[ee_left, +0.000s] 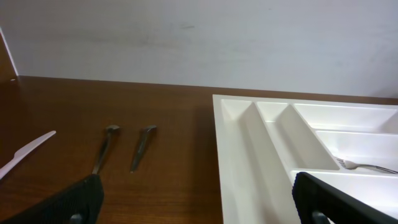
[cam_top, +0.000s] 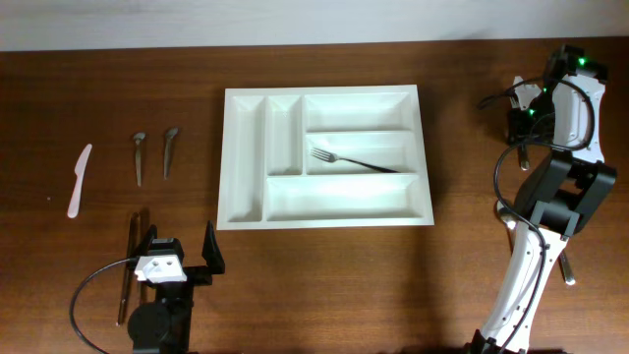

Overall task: Pack container
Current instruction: 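Align the right gripper over a silver fork and close on its handle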

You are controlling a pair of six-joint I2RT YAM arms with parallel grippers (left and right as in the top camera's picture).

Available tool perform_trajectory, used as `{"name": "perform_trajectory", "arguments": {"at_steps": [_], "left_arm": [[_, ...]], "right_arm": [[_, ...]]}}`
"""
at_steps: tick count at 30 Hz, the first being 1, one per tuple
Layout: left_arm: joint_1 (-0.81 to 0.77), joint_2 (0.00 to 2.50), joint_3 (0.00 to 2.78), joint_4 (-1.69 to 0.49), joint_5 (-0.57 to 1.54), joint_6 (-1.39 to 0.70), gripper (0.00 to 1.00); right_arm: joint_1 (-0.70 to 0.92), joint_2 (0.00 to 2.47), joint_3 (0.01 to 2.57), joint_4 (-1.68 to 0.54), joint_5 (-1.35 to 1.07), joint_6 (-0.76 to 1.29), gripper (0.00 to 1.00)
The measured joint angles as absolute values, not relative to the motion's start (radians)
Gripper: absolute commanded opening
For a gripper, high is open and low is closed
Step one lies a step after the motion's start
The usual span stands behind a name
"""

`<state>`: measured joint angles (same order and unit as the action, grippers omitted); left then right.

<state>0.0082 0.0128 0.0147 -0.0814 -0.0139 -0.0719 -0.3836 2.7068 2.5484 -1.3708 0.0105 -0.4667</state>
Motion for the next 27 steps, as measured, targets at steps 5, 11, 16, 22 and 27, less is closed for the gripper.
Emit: {"name": "perform_trajectory", "arguments": {"at_steps": [5,11,16,22,27], "left_arm": [[0.008,0.013,0.015,-0.081,-0.014,-0.072,0.99],[0.008,0.013,0.015,-0.081,-0.014,-0.072,0.99],[0.008,0.013,0.015,-0.081,-0.014,-0.072,0.99],[0.008,0.013,0.015,-0.081,-0.014,-0.072,0.99],[0.008,0.013,0.015,-0.081,-0.014,-0.072,0.99]], "right_arm": [[-0.384,2.706,2.548,-1.361,0.019,-0.467,0.24],[-0.384,2.706,2.548,-1.356,0.026,-0.464,0.17],[-0.384,2.706,2.548,-1.355,0.030,-0.462,0.12],[-0.384,2.706,2.548,-1.353,0.034,-0.458,0.09],[-0.384,2.706,2.548,-1.353,0.036,-0.456,0.07]]}}
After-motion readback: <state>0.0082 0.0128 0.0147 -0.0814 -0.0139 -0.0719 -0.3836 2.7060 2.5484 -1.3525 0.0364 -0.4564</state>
